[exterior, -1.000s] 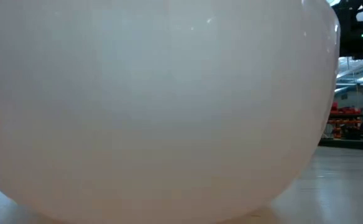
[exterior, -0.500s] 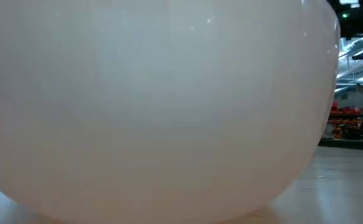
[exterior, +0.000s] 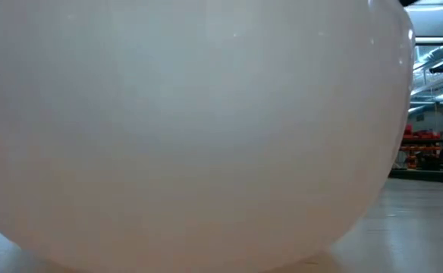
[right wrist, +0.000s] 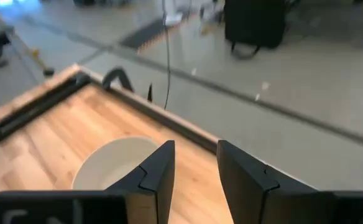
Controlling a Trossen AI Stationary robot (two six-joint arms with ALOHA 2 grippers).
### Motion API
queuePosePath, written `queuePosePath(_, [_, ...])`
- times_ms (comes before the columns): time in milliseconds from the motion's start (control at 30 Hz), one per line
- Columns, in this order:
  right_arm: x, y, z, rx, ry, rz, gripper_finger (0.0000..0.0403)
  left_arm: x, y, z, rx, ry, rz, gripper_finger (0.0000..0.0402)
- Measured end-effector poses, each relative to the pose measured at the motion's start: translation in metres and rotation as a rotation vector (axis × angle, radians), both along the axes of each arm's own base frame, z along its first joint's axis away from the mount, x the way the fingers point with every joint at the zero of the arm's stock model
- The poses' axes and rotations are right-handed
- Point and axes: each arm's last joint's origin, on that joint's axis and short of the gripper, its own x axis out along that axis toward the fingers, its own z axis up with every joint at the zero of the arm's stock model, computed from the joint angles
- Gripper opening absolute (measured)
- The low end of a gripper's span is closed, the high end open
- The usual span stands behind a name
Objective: Nest bowls inside each other
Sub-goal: Stack the gray bowl on the blue bowl
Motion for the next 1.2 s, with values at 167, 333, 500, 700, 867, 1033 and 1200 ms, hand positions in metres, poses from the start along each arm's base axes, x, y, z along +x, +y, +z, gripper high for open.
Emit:
queuePosePath(167, [0.029, -0.029, 0.007, 0.103, 0.115, 0.003, 0.0126, 0.0, 0.0, -0.001, -0.004, 0.006, 0.0, 0.0031])
queuePosePath(333, [0.05, -0.047, 0.002, 0.187, 0.227, -0.017, 0.0126, 0.0, 0.0, -0.002, -0.011, 0.017, 0.0, 0.0025])
queuePosePath(500, [0.064, -0.054, -0.011, 0.269, 0.289, 0.022, 0.0126, 0.0, 0.0, -0.002, -0.011, 0.017, 0.0, 0.003])
queuePosePath(700, [0.077, -0.06, -0.032, 0.351, 0.32, 0.079, 0.0126, 0.0, 0.0, -0.002, -0.012, 0.017, -0.001, 0.0036])
queuePosePath(867, [0.084, -0.064, -0.047, 0.377, 0.355, 0.076, 0.0126, 0.0, 0.0, -0.002, -0.011, 0.017, -0.001, 0.003])
queuePosePath(1033, [0.092, -0.069, -0.064, 0.407, 0.396, 0.074, 0.0126, 0.0, 0.0, -0.002, -0.011, 0.017, 0.0, 0.0023])
queuePosePath(1200, [0.103, -0.074, -0.083, 0.448, 0.404, 0.108, 0.0126, 0.0, 0.0, -0.002, -0.01, 0.017, 0.0, 0.0029])
